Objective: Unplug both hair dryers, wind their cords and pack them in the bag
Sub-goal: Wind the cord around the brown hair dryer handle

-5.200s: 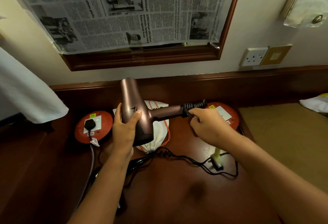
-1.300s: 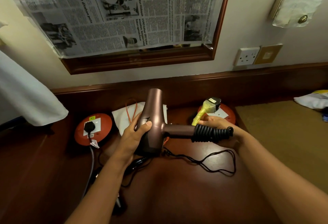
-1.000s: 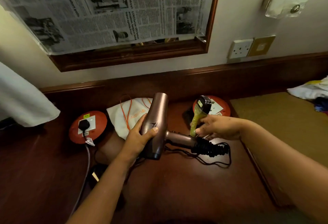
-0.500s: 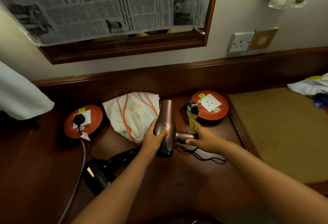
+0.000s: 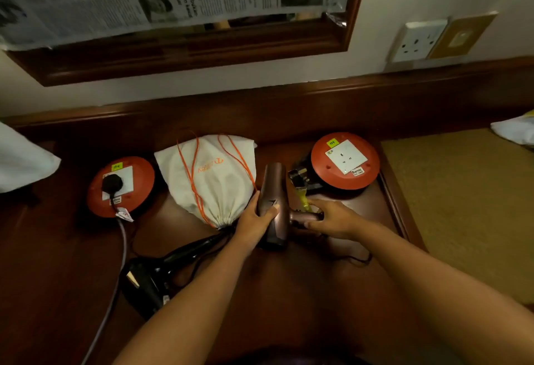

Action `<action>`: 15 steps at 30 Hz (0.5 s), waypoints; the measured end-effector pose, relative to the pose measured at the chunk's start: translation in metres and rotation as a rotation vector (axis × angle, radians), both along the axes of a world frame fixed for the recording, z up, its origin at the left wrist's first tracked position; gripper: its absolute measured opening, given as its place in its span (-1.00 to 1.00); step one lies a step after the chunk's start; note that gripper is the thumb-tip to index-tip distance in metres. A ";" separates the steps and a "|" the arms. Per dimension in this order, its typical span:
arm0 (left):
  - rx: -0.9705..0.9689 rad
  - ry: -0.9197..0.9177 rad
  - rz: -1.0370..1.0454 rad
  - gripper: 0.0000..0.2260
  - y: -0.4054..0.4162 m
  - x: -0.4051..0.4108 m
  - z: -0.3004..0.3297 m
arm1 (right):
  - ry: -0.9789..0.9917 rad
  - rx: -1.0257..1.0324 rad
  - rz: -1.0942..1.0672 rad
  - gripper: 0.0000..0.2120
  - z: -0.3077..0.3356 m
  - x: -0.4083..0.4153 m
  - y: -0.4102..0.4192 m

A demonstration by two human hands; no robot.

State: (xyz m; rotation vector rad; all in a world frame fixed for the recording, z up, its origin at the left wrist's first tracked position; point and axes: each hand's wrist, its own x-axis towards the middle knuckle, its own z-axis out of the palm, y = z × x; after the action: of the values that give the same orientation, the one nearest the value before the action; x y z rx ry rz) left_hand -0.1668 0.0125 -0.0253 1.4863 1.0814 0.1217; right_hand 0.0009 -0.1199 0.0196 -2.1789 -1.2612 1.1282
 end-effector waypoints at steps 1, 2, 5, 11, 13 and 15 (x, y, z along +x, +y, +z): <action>-0.011 0.009 -0.004 -0.27 0.001 0.001 -0.003 | 0.010 -0.009 0.011 -0.52 -0.003 0.002 0.003; -0.018 0.012 -0.006 -0.27 0.002 0.003 -0.005 | 0.018 -0.017 0.016 -0.52 -0.007 0.004 0.005; -0.039 0.018 0.001 -0.28 0.004 0.007 -0.011 | 0.031 -0.098 0.001 -0.48 -0.023 0.012 0.010; -0.031 0.030 -0.015 -0.30 0.007 0.016 -0.019 | 0.026 -0.205 0.028 -0.55 -0.041 0.026 0.017; -0.039 0.053 -0.033 -0.31 0.006 0.017 -0.023 | 0.014 -0.226 0.048 -0.59 -0.046 0.028 0.016; -0.037 0.088 -0.055 -0.30 0.004 0.015 -0.026 | -0.029 -0.270 0.110 -0.56 -0.051 0.026 0.013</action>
State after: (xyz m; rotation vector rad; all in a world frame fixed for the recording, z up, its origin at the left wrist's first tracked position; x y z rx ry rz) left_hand -0.1516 0.0165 -0.0515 1.4985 1.1062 -0.0027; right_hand 0.0269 -0.1074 -0.0315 -2.3490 -1.3210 1.3868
